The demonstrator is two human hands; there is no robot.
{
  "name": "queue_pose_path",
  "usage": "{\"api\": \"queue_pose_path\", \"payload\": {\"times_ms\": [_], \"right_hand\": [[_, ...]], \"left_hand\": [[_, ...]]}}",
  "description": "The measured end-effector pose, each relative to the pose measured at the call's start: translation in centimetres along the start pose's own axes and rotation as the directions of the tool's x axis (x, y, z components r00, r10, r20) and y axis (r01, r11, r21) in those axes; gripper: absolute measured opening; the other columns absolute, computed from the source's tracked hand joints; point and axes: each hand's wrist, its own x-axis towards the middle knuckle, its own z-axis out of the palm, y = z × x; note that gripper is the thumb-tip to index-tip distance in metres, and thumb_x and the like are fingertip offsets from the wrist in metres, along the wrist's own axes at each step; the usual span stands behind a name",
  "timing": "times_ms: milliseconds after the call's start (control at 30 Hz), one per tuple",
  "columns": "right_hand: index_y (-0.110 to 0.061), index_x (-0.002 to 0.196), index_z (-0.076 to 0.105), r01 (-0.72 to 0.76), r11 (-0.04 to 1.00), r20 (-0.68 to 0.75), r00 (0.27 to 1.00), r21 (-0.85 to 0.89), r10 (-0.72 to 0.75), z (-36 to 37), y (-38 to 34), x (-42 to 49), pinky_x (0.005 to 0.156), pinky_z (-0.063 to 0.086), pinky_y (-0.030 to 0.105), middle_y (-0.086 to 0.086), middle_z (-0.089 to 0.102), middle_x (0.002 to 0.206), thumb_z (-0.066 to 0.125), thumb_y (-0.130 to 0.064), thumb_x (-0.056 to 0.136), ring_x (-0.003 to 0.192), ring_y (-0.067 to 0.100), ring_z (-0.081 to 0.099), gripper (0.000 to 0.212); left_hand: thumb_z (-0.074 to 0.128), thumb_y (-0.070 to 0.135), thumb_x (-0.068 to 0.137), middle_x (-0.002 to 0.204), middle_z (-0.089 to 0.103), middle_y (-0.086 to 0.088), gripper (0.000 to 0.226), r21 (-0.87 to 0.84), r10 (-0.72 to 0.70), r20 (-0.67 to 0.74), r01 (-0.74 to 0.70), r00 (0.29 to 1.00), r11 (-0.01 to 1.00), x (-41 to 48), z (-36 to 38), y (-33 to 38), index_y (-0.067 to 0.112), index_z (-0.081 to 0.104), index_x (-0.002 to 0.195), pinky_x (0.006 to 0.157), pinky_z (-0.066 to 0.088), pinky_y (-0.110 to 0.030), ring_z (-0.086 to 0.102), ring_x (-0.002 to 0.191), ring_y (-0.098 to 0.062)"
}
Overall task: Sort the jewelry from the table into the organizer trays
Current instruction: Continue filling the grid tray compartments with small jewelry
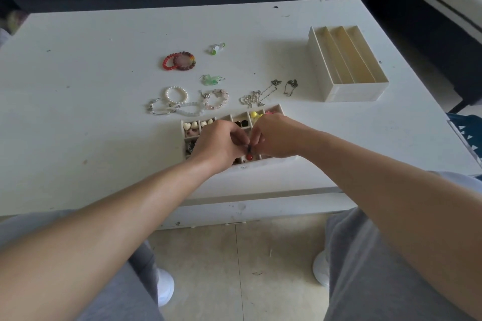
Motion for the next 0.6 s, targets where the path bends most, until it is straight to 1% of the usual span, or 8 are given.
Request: {"api": "queue_pose_path", "payload": {"times_ms": [33, 100, 133, 233, 333, 433, 533, 600], "right_hand": [[-0.030, 0.094, 0.081, -0.008, 1.000, -0.014, 1.000, -0.011, 0.008, -0.03, -0.08, 0.01, 0.087, 0.056, 0.039, -0.002, 0.070, 0.103, 0.069, -0.034, 0.088, 0.101, 0.021, 0.061, 0.014], [-0.025, 0.096, 0.080, -0.022, 0.999, -0.043, 0.999, -0.030, 0.020, -0.04, -0.24, 0.02, 0.084, 0.058, 0.040, 0.001, 0.072, 0.103, 0.067, -0.029, 0.089, 0.098, 0.022, 0.064, 0.016], [-0.025, 0.096, 0.080, -0.029, 0.999, -0.056, 0.998, -0.029, 0.027, 0.00, -0.29, 0.09, 0.083, 0.059, 0.039, 0.000, 0.073, 0.102, 0.066, -0.026, 0.089, 0.096, 0.022, 0.065, 0.016], [-0.028, 0.086, 0.079, -0.056, 0.998, -0.101, 0.993, -0.002, 0.056, 0.05, -0.17, 0.30, 0.079, 0.059, 0.036, -0.002, 0.073, 0.094, 0.066, -0.021, 0.086, 0.091, 0.022, 0.067, 0.015], [-0.034, 0.069, 0.067, -0.084, 0.995, -0.128, 0.988, 0.045, 0.089, -0.08, 0.20, 0.33, 0.081, 0.059, 0.038, -0.004, 0.070, 0.095, 0.065, -0.019, 0.084, 0.090, 0.021, 0.066, 0.021], [-0.033, 0.072, 0.067, -0.078, 0.995, -0.130, 0.988, 0.059, 0.086, -0.09, 0.23, 0.15, 0.081, 0.059, 0.037, -0.004, 0.069, 0.096, 0.064, -0.016, 0.084, 0.090, 0.022, 0.066, 0.021], [-0.031, 0.074, 0.069, -0.087, 0.995, -0.125, 0.988, 0.052, 0.093, -0.06, 0.10, 0.30, 0.080, 0.060, 0.038, -0.002, 0.070, 0.098, 0.060, -0.017, 0.084, 0.089, 0.023, 0.067, 0.020], [-0.025, 0.080, 0.073, -0.095, 0.994, -0.108, 0.989, 0.047, 0.100, 0.01, 0.12, 0.52, 0.079, 0.061, 0.039, 0.002, 0.070, 0.096, 0.057, -0.019, 0.084, 0.088, 0.024, 0.068, 0.017]], "left_hand": [[0.083, 0.019, 0.082, 0.074, 0.072, 0.013, 0.013, 0.014, 0.006, -0.005, -0.006, 1.000, 1.000, -0.05, 0.00, 0.06, 0.025, 0.073, 0.076, 0.063, 0.050, -0.019, 0.070, 0.076, -0.005], [0.080, 0.012, 0.082, 0.077, 0.074, 0.012, 0.020, 0.040, 0.029, -0.014, -0.028, 0.999, 0.999, -0.12, 0.12, 0.13, 0.027, 0.071, 0.073, 0.071, 0.056, -0.026, 0.071, 0.077, -0.007], [0.079, 0.010, 0.082, 0.077, 0.074, 0.013, 0.023, 0.053, 0.037, -0.017, -0.036, 0.999, 0.998, -0.19, 0.16, 0.18, 0.028, 0.070, 0.072, 0.074, 0.057, -0.028, 0.071, 0.077, -0.007], [0.080, 0.008, 0.081, 0.075, 0.069, 0.016, 0.025, 0.085, 0.060, -0.023, -0.058, 0.998, 0.995, -0.39, 0.11, 0.37, 0.031, 0.069, 0.075, 0.072, 0.053, -0.024, 0.067, 0.077, -0.005], [0.080, 0.007, 0.080, 0.081, 0.068, 0.013, 0.022, 0.081, 0.073, -0.033, -0.070, 0.997, 0.994, -0.26, -0.09, 0.21, 0.026, 0.069, 0.081, 0.073, 0.050, -0.024, 0.066, 0.082, -0.010], [0.079, 0.007, 0.082, 0.083, 0.067, 0.013, 0.018, 0.100, 0.066, -0.044, -0.061, 0.997, 0.993, -0.07, -0.27, 0.02, 0.023, 0.070, 0.084, 0.070, 0.044, -0.019, 0.063, 0.082, -0.009], [0.075, 0.007, 0.085, 0.081, 0.065, 0.016, 0.018, 0.108, 0.068, -0.027, -0.065, 0.997, 0.992, 0.02, -0.36, 0.04, 0.024, 0.070, 0.083, 0.063, 0.040, -0.013, 0.059, 0.076, -0.001], [0.072, 0.009, 0.088, 0.081, 0.065, 0.016, 0.017, 0.105, 0.069, -0.017, -0.066, 0.998, 0.992, 0.15, -0.43, 0.07, 0.025, 0.069, 0.083, 0.063, 0.042, -0.016, 0.059, 0.075, -0.001]]}}
